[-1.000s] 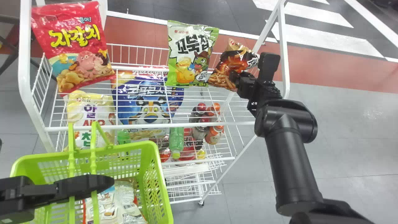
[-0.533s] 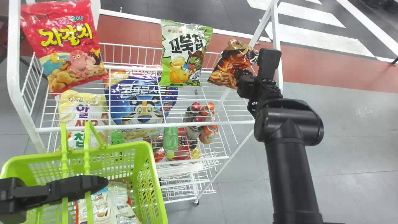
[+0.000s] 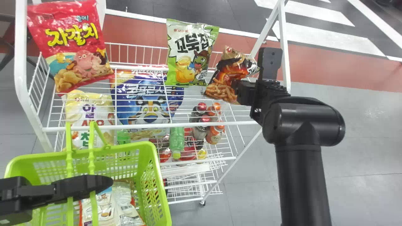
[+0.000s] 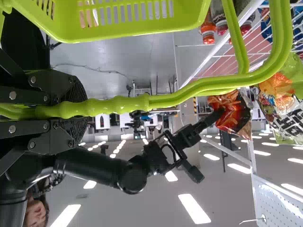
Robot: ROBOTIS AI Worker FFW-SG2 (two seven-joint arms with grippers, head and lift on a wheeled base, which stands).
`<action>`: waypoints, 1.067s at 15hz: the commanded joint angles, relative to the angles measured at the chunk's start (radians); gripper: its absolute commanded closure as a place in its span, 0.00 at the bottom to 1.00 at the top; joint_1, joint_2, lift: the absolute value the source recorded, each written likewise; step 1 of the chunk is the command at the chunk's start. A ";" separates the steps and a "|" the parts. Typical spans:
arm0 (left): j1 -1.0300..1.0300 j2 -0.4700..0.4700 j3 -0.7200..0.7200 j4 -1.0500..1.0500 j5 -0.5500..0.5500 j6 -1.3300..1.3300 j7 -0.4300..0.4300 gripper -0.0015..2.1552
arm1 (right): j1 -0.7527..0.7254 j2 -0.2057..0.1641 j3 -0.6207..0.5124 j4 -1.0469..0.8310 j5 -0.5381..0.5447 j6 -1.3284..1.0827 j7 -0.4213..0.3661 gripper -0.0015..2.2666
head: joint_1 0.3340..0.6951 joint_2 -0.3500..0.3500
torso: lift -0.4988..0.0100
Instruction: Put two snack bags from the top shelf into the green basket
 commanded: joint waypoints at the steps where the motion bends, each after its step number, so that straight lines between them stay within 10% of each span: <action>1: 0.000 0.000 0.000 0.000 0.002 0.004 0.000 0.99 | 0.047 0.007 0.036 -0.140 -0.012 0.145 0.001 0.99 | 1.00 0.07 | 0.98; 16: 0.001 -0.002 0.008 0.003 0.005 0.004 -0.001 0.99 | 0.158 0.082 0.425 -0.364 -0.103 0.439 0.000 0.99 | 1.00 0.51 | 0.98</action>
